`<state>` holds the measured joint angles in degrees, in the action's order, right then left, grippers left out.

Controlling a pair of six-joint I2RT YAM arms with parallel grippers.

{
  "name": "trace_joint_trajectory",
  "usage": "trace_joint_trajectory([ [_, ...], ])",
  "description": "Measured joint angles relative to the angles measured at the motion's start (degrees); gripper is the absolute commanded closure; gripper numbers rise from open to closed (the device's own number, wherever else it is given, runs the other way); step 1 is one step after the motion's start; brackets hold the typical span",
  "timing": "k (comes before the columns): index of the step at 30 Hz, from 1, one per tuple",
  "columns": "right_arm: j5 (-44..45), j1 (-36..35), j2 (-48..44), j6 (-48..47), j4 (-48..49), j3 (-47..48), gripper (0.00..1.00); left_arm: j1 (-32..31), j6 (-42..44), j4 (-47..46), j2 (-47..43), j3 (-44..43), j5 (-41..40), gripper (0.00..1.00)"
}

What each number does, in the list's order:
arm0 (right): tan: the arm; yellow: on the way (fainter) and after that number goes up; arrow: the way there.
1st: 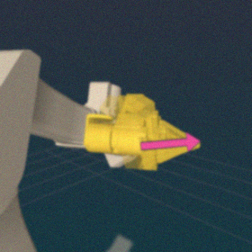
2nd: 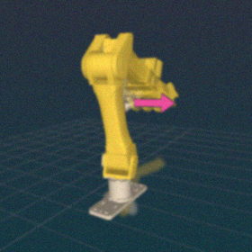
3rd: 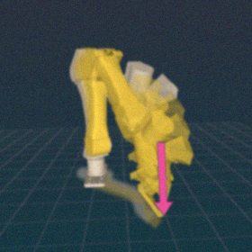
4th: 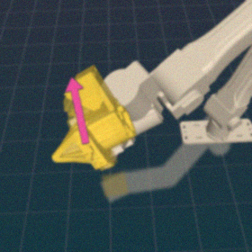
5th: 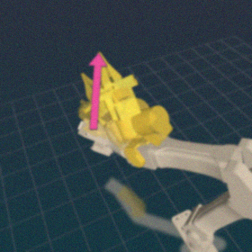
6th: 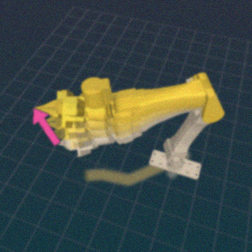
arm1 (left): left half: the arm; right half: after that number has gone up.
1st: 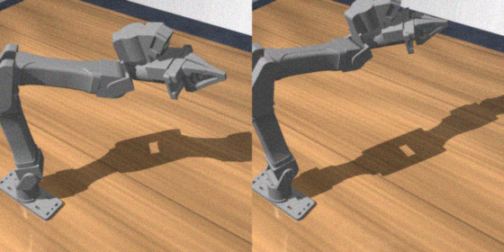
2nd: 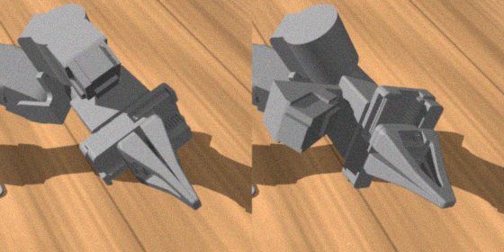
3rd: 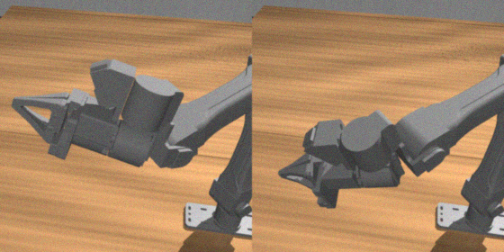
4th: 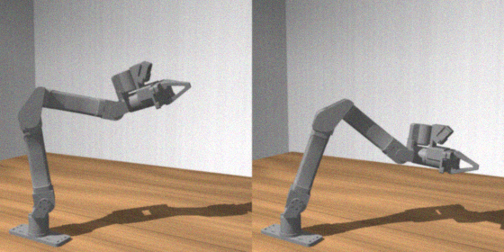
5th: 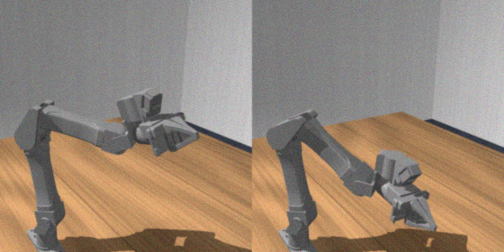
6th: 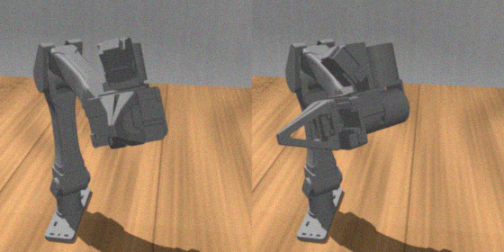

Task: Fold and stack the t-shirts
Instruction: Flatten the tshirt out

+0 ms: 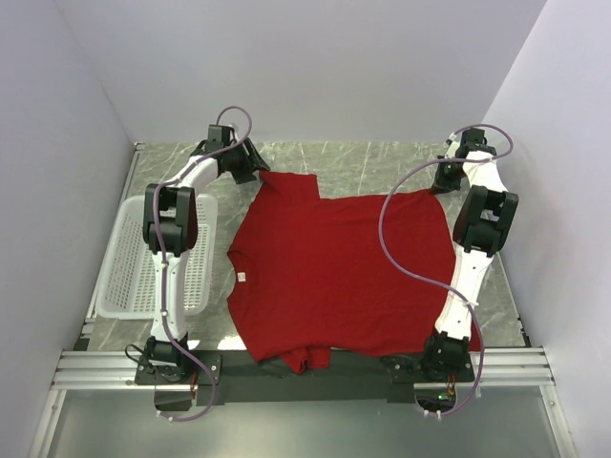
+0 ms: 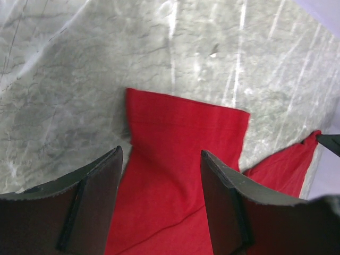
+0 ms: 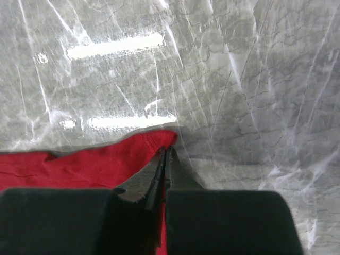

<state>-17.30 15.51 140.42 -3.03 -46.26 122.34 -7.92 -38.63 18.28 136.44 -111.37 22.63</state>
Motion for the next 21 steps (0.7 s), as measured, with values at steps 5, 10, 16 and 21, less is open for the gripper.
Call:
trace_joint_trajectory([
  [5,-0.3,0.0,0.0,0.0,0.0,0.0,1.0,0.0,-1.3,0.5,1.4,-0.5,-1.6,0.35],
  [10,-0.6,0.0,0.1,0.0,0.0,0.0,1.0,-0.1,-2.8,1.2,2.5,-3.5,-3.8,0.38],
  [16,-1.4,0.1,0.1,0.0,0.0,0.0,1.0,-0.7,-4.4,1.6,6.7,-9.9,-5.9,0.5],
  [21,-1.9,0.2,0.1,0.0,-0.1,0.0,1.0,-1.4,-6.2,3.1,9.3,-12.4,-7.7,0.55],
])
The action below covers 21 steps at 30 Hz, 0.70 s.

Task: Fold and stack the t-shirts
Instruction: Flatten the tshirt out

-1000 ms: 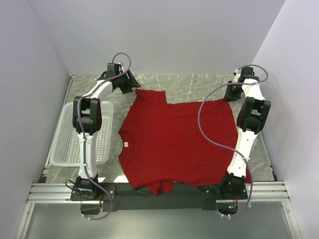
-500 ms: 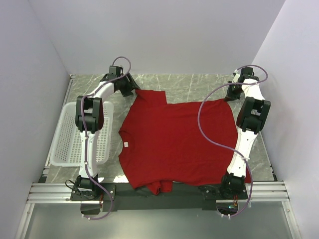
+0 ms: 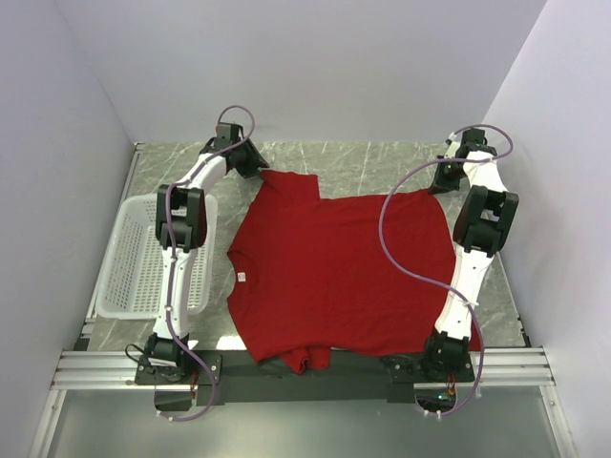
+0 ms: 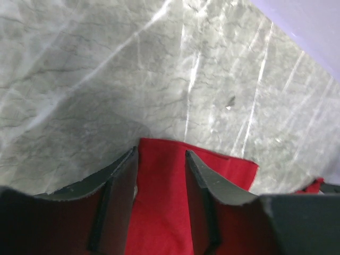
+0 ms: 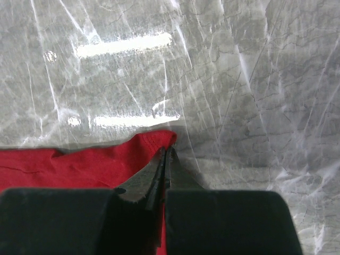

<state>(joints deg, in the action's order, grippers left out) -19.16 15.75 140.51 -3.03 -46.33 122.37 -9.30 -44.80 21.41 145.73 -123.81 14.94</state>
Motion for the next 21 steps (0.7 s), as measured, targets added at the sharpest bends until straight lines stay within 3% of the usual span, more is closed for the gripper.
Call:
trace_joint_trajectory([
  [21,-1.2,0.3,0.0,0.0,0.0,0.0,1.0,-1.3,1.9,5.9,0.5,-3.5,-6.7,0.58],
])
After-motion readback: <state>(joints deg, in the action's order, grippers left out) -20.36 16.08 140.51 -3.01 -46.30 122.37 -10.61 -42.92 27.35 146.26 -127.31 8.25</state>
